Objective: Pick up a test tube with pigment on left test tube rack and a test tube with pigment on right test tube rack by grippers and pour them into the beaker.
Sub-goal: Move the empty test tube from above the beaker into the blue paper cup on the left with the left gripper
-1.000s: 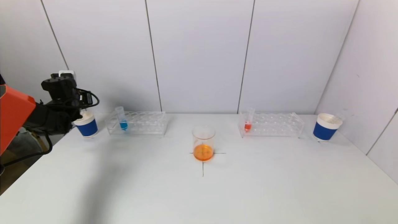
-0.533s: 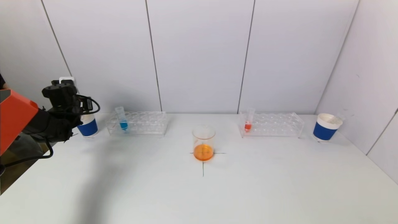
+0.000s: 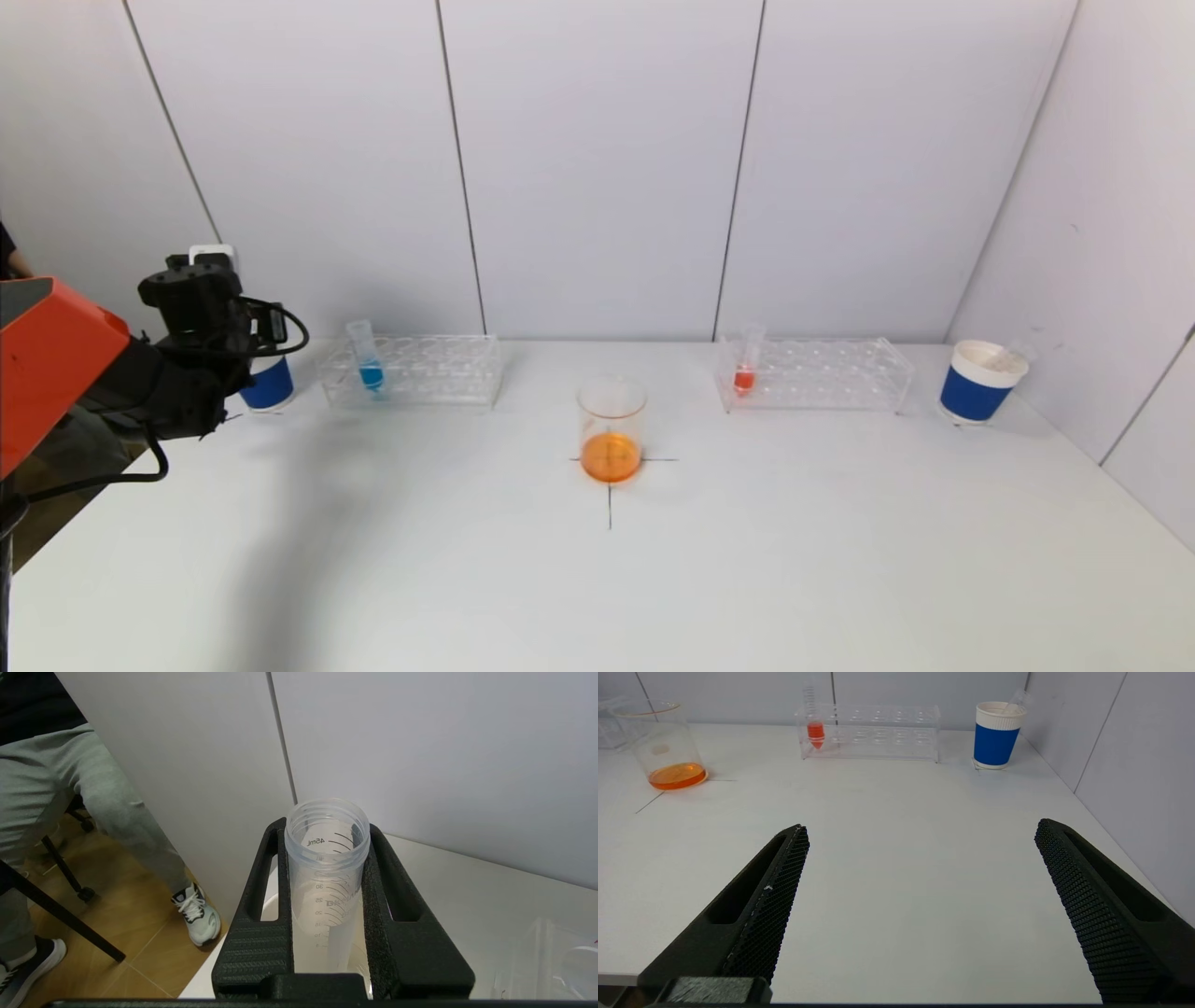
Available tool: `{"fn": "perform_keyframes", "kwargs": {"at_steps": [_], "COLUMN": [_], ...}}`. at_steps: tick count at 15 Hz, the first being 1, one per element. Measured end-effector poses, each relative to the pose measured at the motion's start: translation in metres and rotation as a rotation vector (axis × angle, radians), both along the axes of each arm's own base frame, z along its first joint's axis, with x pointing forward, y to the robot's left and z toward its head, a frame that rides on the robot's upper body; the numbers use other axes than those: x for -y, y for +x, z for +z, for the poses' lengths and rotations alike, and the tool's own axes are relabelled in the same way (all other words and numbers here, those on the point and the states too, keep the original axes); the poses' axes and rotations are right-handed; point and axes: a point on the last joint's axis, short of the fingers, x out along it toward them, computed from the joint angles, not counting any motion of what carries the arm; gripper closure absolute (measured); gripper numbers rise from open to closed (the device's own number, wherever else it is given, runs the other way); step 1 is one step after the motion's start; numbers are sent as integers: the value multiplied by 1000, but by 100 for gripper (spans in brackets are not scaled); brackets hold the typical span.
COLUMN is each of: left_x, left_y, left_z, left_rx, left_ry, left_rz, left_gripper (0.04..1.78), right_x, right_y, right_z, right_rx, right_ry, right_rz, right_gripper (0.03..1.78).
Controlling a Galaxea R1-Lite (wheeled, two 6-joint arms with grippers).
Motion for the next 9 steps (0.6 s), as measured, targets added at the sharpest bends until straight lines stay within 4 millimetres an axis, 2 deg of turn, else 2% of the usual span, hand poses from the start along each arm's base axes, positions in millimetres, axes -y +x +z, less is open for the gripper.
{"fn": "perform_keyframes", "kwargs": {"at_steps": [9], "left_x": [0], "left_y": [0], "left_z": [-3], "left_rx": [-4], "left_ry": [-1], "left_rz": [0], "left_gripper": [138], "right_x": [0], "right_y": [0], "right_z": [0], "right_rx": [0], "right_ry": [0], "right_rz": [0], "right_gripper": [5]}}
